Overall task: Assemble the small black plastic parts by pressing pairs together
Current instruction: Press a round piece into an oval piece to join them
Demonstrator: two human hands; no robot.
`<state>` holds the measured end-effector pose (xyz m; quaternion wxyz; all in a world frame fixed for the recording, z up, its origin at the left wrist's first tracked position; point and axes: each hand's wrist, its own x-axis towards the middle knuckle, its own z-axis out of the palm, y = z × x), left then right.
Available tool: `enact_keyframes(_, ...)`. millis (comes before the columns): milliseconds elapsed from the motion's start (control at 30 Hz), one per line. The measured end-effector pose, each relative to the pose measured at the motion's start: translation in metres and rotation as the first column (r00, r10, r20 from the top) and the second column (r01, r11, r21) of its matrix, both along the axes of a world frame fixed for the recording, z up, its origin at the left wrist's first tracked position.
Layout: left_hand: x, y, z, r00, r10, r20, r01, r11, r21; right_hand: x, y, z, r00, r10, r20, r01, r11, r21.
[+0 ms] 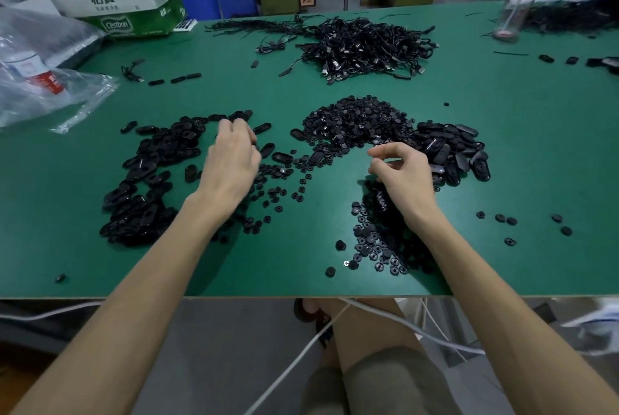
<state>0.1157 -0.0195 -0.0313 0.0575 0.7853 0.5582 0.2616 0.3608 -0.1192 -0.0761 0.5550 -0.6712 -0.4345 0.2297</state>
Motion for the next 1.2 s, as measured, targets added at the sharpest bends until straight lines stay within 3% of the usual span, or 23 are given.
enact_keyframes(100,0.012,-0.006,-0.005,0.976,-0.214,0.025,0.216,0.963,-0.161,0.000,0.001,-0.001,1.000,0.002,0.011,-0.002,1.000,-0.009)
enact_keyframes(167,0.020,-0.012,-0.011,0.959,-0.280,-0.053,0.271,0.953,-0.137,0.000,0.001,-0.002,1.000,0.004,0.020,-0.004,1.000,-0.014)
enact_keyframes(300,0.038,-0.024,-0.019,0.945,-0.253,-0.208,0.265,0.964,0.029,0.001,0.001,-0.002,0.999,0.015,0.041,-0.014,1.000,-0.020)
enact_keyframes(600,0.054,-0.027,-0.017,0.956,-0.211,-0.204,0.212,0.977,-0.020,0.000,-0.001,0.000,0.997,0.042,0.069,-0.039,0.998,-0.043)
enact_keyframes(667,0.058,-0.028,-0.017,0.967,-0.228,-0.116,0.224,0.973,-0.048,-0.001,-0.002,0.001,0.995,0.052,0.087,-0.048,0.998,-0.038)
enact_keyframes(733,0.065,-0.030,-0.015,0.956,-0.248,0.154,0.271,0.951,-0.149,-0.001,-0.003,0.002,0.991,0.081,0.105,-0.080,0.997,-0.012)
enact_keyframes(800,0.074,-0.033,-0.013,0.840,-0.216,0.497,0.392,0.876,-0.280,-0.001,-0.005,0.004,0.985,0.133,0.108,-0.137,0.990,0.035)
enact_keyframes(833,0.078,-0.035,-0.012,0.783,-0.186,0.593,0.438,0.842,-0.314,-0.001,-0.006,0.005,0.982,0.157,0.108,-0.164,0.984,0.067)
enact_keyframes(1033,0.098,-0.043,-0.025,0.613,-0.013,0.790,0.494,0.787,-0.370,-0.002,-0.004,0.005,0.983,0.178,0.049,-0.183,0.975,0.126)
enact_keyframes(1200,0.100,-0.047,-0.035,0.545,-0.025,0.838,0.551,0.764,-0.335,-0.002,-0.001,0.001,0.988,0.148,0.037,-0.151,0.983,0.109)
